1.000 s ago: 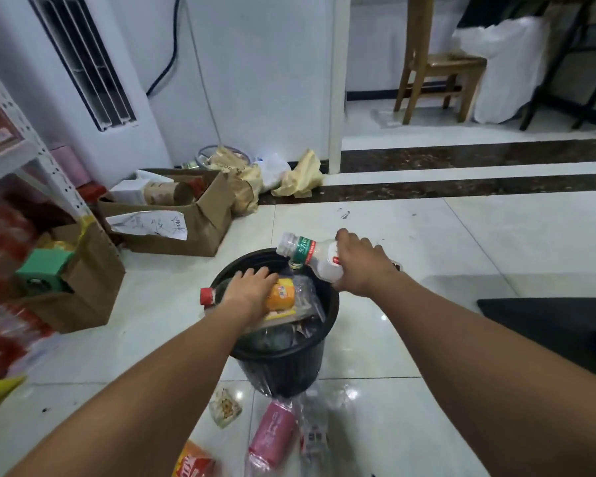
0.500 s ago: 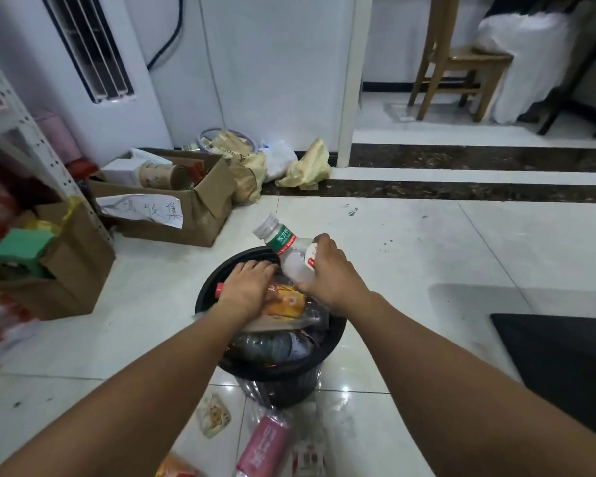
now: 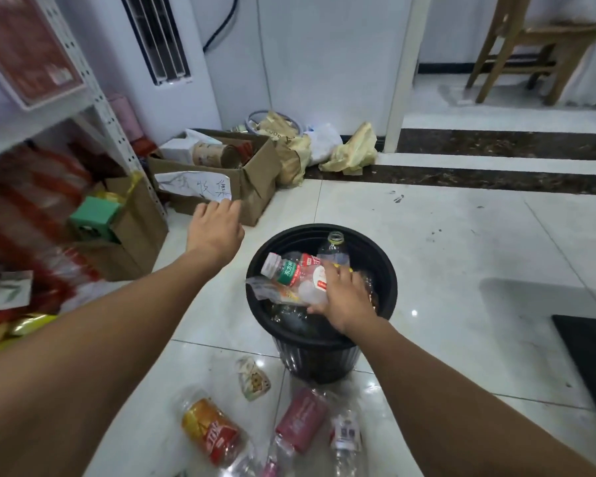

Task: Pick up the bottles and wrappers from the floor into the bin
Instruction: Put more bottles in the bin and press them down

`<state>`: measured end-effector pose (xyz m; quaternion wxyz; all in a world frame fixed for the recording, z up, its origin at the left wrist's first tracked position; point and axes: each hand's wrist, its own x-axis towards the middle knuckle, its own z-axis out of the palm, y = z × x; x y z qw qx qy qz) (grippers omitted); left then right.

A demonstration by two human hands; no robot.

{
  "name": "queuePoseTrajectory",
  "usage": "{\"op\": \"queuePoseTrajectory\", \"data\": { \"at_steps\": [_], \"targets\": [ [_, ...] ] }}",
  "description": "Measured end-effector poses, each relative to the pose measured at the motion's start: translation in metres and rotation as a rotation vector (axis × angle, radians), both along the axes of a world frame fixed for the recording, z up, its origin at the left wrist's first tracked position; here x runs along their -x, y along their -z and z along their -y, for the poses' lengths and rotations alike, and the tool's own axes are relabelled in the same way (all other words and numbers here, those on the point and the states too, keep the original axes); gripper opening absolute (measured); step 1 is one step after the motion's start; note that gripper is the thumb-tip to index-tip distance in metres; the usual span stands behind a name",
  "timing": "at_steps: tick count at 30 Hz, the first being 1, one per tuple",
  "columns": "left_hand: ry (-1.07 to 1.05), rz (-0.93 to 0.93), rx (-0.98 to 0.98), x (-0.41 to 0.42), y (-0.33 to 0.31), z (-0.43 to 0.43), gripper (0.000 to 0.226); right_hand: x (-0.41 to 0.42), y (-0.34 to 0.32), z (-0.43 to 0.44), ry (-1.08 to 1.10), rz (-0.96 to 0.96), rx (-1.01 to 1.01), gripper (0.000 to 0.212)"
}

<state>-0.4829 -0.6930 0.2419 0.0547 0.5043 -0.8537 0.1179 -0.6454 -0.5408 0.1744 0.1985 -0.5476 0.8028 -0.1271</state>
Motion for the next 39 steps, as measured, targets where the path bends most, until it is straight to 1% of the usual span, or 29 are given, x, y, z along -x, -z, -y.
{"op": "queuePoseTrajectory", "data": {
  "at_steps": [3, 5, 7, 11, 13, 18, 23, 26, 30, 35, 39],
  "targets": [
    [-0.024, 0.017, 0.002, -0.010, -0.003, -0.008, 0.039, -0.003, -0.005, 0.000, -0.016, -0.093, -0.057, 0.110],
    [-0.038, 0.018, -0.009, -0.014, -0.006, -0.014, 0.041, -0.002, -0.014, -0.003, -0.013, -0.137, -0.063, 0.115],
    [-0.039, 0.015, -0.028, -0.018, -0.010, -0.024, 0.042, -0.002, -0.026, -0.008, -0.011, -0.177, -0.036, 0.107],
    [-0.035, 0.010, -0.037, -0.025, -0.025, -0.044, 0.045, -0.004, -0.057, -0.017, -0.059, -0.246, 0.036, 0.073],
    [-0.036, 0.002, -0.037, -0.030, -0.037, -0.059, 0.046, -0.011, -0.075, -0.022, -0.112, -0.279, 0.050, 0.061],
    [-0.038, -0.029, -0.019, -0.050, -0.070, -0.105, 0.042, -0.044, -0.114, -0.047, -0.165, -0.273, 0.018, 0.050],
    [-0.041, -0.021, -0.005, -0.070, -0.085, -0.147, 0.044, -0.081, -0.131, -0.085, -0.155, -0.282, 0.019, 0.045],
    [-0.052, -0.022, -0.039, -0.077, -0.077, -0.166, 0.044, -0.094, -0.128, -0.104, -0.150, -0.297, 0.052, 0.050],
    [-0.059, -0.013, -0.096, -0.082, -0.051, -0.187, 0.044, -0.104, -0.112, -0.122, -0.151, -0.322, 0.068, 0.055],
    [-0.046, -0.058, -0.163, -0.089, -0.014, -0.205, 0.044, -0.112, -0.088, -0.136, -0.153, -0.359, 0.083, 0.053],
    [-0.015, -0.043, -0.212, -0.105, 0.019, -0.211, 0.044, -0.125, -0.064, -0.139, -0.162, -0.387, 0.121, 0.045]
  ]
}}
